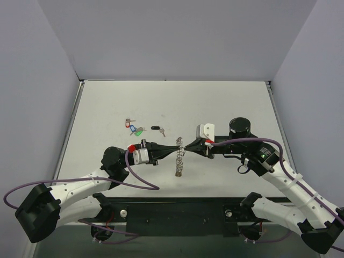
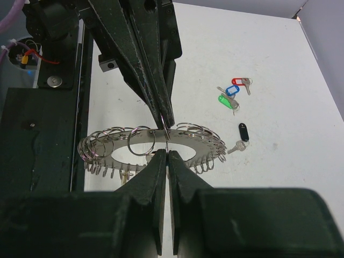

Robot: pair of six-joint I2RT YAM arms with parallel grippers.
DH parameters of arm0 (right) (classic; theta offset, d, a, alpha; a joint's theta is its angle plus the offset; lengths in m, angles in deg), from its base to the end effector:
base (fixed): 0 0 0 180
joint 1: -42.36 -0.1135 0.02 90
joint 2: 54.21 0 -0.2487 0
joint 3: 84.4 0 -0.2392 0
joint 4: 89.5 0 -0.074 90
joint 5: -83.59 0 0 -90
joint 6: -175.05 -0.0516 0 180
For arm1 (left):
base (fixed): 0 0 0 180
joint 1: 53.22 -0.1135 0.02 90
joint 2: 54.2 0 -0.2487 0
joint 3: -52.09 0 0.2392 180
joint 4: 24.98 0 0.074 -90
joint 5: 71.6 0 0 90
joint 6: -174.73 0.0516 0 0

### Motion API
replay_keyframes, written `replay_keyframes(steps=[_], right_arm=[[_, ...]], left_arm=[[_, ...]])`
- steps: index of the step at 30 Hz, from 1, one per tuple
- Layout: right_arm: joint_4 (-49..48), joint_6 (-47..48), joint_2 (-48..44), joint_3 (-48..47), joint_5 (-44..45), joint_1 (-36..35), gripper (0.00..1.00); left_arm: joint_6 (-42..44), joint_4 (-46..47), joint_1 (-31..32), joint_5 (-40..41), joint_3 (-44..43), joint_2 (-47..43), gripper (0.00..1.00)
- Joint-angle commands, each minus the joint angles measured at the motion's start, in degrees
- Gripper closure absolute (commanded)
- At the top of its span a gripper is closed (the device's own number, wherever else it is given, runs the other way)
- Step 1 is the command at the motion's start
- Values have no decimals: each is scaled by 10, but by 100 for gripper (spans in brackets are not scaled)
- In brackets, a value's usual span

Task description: Put the keys on the keyring

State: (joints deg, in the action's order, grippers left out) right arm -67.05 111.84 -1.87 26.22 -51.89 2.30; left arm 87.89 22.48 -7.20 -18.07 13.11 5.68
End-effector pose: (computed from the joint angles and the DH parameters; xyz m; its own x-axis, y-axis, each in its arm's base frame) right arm 0.1343 0.1610 0.3701 0.3838 -0.0901 -0.9190 -0.9203 0.0439 -0.3887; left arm 0.1321 -0.1810 0.2949 0.3623 -0.3116 -0.8785 0.9293 0.1933 0.3147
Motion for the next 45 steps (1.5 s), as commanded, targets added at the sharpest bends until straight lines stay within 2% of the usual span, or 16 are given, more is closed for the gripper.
replay_keyframes(steps=[1,45], right_arm=[[-27,-6,-3,-23,-18,5,100],[-29,-17,-7,-22,-23,11,100]], left_arm=[[-8,49,-1,-5,-10,-1,100],[4,36,-8,-12,-11,-4,100]])
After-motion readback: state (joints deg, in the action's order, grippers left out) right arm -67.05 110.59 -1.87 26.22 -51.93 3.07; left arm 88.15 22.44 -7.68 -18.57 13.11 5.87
